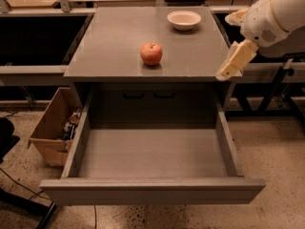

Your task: Place apple into top drawer

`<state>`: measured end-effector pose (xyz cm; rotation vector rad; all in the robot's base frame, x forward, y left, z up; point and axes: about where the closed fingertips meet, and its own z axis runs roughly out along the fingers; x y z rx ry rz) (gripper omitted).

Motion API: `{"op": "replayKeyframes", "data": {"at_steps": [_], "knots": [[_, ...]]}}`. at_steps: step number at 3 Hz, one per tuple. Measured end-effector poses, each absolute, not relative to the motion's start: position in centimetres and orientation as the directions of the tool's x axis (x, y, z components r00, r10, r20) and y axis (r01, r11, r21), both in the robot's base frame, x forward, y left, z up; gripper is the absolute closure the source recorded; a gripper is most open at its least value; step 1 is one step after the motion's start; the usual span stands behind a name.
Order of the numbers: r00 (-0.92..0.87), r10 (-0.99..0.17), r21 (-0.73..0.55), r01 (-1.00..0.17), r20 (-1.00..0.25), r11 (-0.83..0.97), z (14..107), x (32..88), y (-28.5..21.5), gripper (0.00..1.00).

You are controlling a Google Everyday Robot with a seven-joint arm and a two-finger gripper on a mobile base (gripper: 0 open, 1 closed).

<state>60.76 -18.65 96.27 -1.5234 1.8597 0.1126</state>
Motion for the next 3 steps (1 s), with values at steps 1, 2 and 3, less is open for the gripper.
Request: {"op": "replayKeyframes", "data": {"at_steps": [1,2,3], "knots": [[0.015,-0.626,-0.288,-0.896,-0.780,0.338,94.5,68.2,-14.3,0.00],[0.020,-0.500,-0.216,-0.916,-0.866,0.338,92.7,71.5,-11.5,0.00],[0.012,-0.447,-0.176,-0.928,-0.895,0.329,91.6,73.7,-8.8,0.00]]}}
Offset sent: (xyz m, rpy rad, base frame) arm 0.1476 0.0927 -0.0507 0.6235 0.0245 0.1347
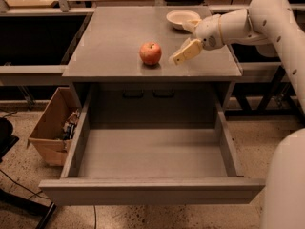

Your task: Place apple into top drawer

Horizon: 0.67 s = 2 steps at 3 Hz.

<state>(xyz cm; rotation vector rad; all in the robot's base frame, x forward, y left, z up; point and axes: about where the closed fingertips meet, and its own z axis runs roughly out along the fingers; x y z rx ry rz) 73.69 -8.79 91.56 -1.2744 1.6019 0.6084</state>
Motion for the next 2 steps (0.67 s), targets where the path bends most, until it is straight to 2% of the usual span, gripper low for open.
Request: {"op": "replayKeyframes", "data": {"at_steps": [2], "knots": [[-0.027,-0.373,-0.086,-0.955,-0.927,0.285,88.5,77.4,-2.0,0.00]]}}
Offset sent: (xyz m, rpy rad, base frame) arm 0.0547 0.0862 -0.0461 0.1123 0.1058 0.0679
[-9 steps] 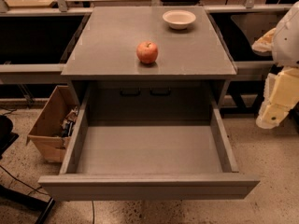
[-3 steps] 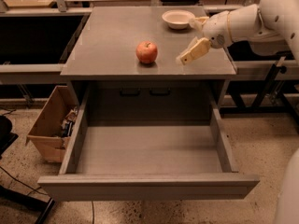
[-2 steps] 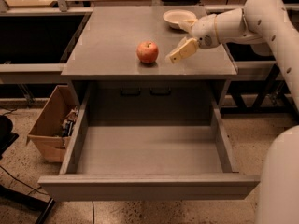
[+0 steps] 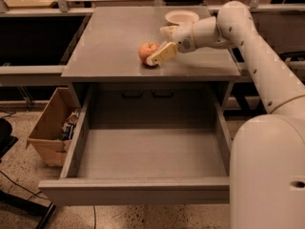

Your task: Place apple into top drawer

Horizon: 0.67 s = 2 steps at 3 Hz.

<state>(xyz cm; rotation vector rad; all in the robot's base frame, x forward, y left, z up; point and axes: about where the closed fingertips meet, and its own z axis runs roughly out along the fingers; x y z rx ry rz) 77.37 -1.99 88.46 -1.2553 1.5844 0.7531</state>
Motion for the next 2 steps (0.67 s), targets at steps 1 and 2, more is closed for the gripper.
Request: {"op": "replayKeyframes", "data": {"at_steps": [1,2], "knots": [[-0.043,-0.368,-0.063,-0.961,-0.929,0.270,87.3,78.0,-0.2,0.00],[-0.046,-0.383,-0.056,-0.966,-0.923,0.252,85.9,78.4,0.9,0.27]]}}
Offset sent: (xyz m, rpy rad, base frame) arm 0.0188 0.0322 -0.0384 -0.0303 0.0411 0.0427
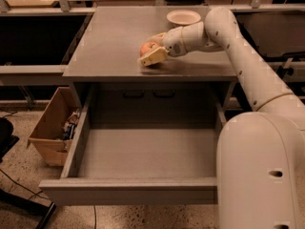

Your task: Place apple into top drawer

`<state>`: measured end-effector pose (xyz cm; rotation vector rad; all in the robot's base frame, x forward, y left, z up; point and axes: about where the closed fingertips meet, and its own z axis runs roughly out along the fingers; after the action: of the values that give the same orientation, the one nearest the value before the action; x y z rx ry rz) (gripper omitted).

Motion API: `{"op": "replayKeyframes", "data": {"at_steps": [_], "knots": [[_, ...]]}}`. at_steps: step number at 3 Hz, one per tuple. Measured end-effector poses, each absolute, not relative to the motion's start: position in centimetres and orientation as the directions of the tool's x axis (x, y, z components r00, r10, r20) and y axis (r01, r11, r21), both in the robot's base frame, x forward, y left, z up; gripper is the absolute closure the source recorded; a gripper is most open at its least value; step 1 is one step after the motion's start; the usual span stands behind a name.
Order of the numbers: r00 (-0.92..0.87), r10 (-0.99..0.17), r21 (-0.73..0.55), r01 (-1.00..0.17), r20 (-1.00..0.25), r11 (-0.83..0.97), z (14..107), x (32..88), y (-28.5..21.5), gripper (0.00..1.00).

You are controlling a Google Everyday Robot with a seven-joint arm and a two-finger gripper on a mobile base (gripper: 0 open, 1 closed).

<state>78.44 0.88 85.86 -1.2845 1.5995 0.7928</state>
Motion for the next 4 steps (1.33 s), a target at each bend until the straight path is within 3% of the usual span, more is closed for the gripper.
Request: {"op": "replayKeyframes", "data": {"at_steps": [3,4], "knots": [[-0.019,-0.432,-0.089,-0.969,-0.902,0.229,88.9,77.2,1.2,0.96],[0.036,-0.495,-0.170,-0.959,-0.868,0.228,93.6,75.0,0.8,1.00]]}}
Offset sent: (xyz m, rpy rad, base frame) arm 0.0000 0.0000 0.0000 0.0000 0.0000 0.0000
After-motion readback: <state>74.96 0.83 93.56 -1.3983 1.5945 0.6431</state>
